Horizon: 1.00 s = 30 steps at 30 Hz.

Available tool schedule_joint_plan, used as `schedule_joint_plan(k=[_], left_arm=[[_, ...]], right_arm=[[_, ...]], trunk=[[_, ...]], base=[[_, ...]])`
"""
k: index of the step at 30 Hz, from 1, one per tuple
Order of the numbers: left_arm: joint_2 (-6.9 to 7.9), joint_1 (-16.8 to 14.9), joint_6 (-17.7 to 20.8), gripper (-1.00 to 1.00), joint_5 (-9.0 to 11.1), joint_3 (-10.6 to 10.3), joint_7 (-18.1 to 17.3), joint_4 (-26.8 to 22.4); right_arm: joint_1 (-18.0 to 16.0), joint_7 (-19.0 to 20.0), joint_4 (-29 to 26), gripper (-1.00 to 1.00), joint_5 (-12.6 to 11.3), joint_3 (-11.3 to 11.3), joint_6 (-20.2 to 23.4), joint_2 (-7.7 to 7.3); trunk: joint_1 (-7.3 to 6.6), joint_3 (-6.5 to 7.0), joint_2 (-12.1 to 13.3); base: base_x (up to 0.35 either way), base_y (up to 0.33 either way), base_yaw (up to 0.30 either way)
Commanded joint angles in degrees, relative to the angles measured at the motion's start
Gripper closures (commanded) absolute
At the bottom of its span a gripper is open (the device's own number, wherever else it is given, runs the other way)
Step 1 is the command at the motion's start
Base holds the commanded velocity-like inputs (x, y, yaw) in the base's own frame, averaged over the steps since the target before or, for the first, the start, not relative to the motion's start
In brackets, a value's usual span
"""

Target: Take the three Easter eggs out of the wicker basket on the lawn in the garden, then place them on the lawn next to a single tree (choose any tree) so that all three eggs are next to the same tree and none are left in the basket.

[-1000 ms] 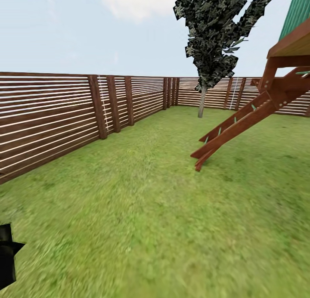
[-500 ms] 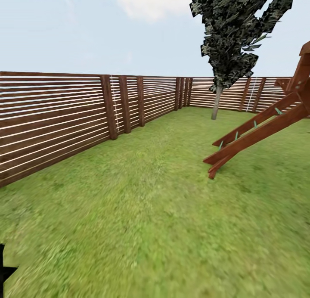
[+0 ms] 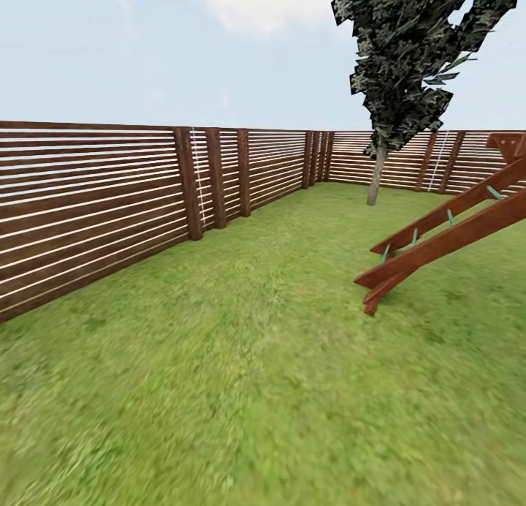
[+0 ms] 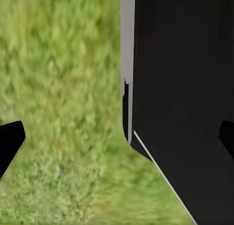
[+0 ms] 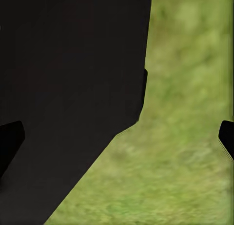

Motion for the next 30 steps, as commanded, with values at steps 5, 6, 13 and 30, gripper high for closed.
schedule_joint_plan(k=[5, 6, 13, 30], left_arm=[[0.01, 0.0, 0.0, -1.00, 0.0, 0.0, 0.0, -0.1], [0.01, 0.0, 0.0, -1.00, 0.0, 0.0, 0.0, -0.1], [0.01, 0.0, 0.0, -1.00, -0.1, 0.0, 0.0, -0.1], [0.01, 0.0, 0.0, -1.00, 0.0, 0.0, 0.0, -0.1]], right_arm=[[0.0, 0.0, 0.0, -1.00, 0.2, 0.0, -0.2, 0.10], [0.0, 0.0, 0.0, -1.00, 0.1, 0.0, -0.2, 0.12], [0.0, 0.0, 0.0, -1.00, 0.1, 0.0, -0.1, -0.01], [0.0, 0.0, 0.0, -1.00, 0.2, 0.0, 0.0, -0.03]], trunk=[[0.04, -0.03, 0.0], [0.04, -0.03, 0.0], [0.04, -0.03, 0.0], [0.04, -0.03, 0.0]], base=[[0.334, 0.000, 0.085], [0.334, 0.000, 0.214], [0.334, 0.000, 0.223], [0.334, 0.000, 0.034]])
